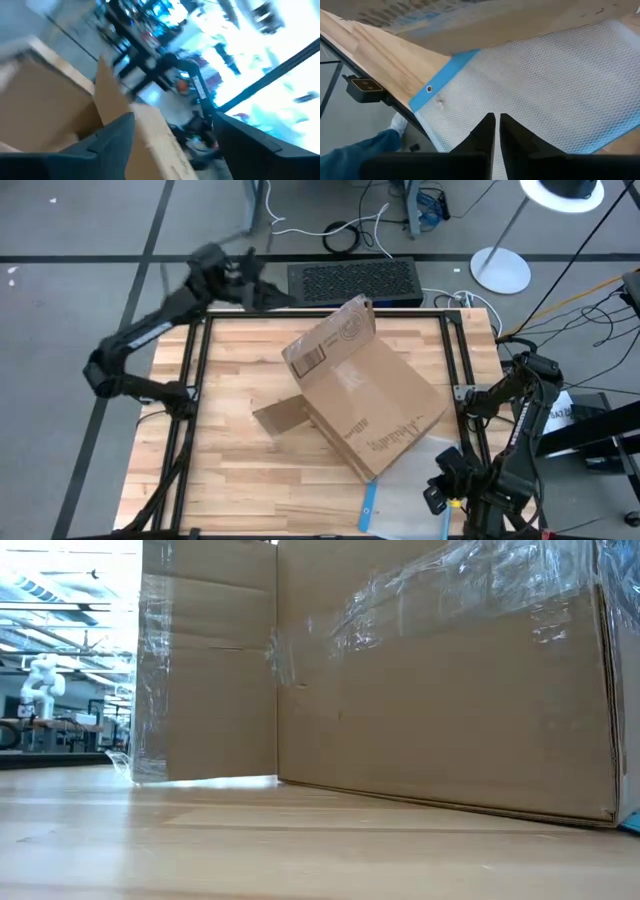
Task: Unpack boxes
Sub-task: Remove all the items from the box on to the table
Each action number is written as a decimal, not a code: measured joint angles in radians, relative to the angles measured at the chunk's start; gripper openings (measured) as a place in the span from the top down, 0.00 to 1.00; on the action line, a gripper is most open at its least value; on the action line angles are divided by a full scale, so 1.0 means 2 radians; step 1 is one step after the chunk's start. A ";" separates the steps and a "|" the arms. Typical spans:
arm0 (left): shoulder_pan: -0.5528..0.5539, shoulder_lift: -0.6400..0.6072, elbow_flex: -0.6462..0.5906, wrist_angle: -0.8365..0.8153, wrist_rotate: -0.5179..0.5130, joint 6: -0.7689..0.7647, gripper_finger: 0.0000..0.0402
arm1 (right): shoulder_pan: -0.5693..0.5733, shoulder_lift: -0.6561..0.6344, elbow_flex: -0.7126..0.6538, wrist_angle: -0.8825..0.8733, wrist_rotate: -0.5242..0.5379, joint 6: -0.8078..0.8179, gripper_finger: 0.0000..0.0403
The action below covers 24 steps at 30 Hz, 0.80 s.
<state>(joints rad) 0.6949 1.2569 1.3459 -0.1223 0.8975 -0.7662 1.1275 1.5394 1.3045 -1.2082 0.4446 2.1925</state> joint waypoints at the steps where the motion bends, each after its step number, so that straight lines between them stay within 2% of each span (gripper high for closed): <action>1: -0.011 -0.004 0.027 -0.039 -0.016 0.028 0.34 | 0.000 0.000 0.000 0.001 0.000 0.000 0.96; 5: -0.086 0.001 0.113 -0.157 -0.106 0.094 0.43 | -0.006 0.000 -0.006 0.016 0.003 0.000 0.96; 7: -0.130 0.012 0.136 -0.187 -0.159 0.112 0.49 | -0.010 0.000 -0.014 0.034 0.003 0.000 0.96; 9: -0.171 0.028 0.148 -0.206 -0.188 0.116 0.53 | -0.013 0.000 -0.025 0.063 0.003 -0.001 0.96; 15: -0.260 0.092 0.151 -0.208 -0.217 0.119 0.58 | -0.014 0.001 -0.051 0.127 0.003 -0.001 0.96; 21: -0.307 0.141 0.152 -0.196 -0.221 0.131 0.59 | -0.013 0.001 -0.051 0.128 0.003 -0.002 0.96; 24: -0.314 0.146 0.166 -0.233 -0.236 0.141 0.59 | -0.011 0.000 -0.051 0.130 0.000 -0.002 0.96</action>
<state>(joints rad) 0.0668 1.5494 1.6782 -0.5876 0.4247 -0.4833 1.1046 1.5402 1.2034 -0.9482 0.4455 2.1883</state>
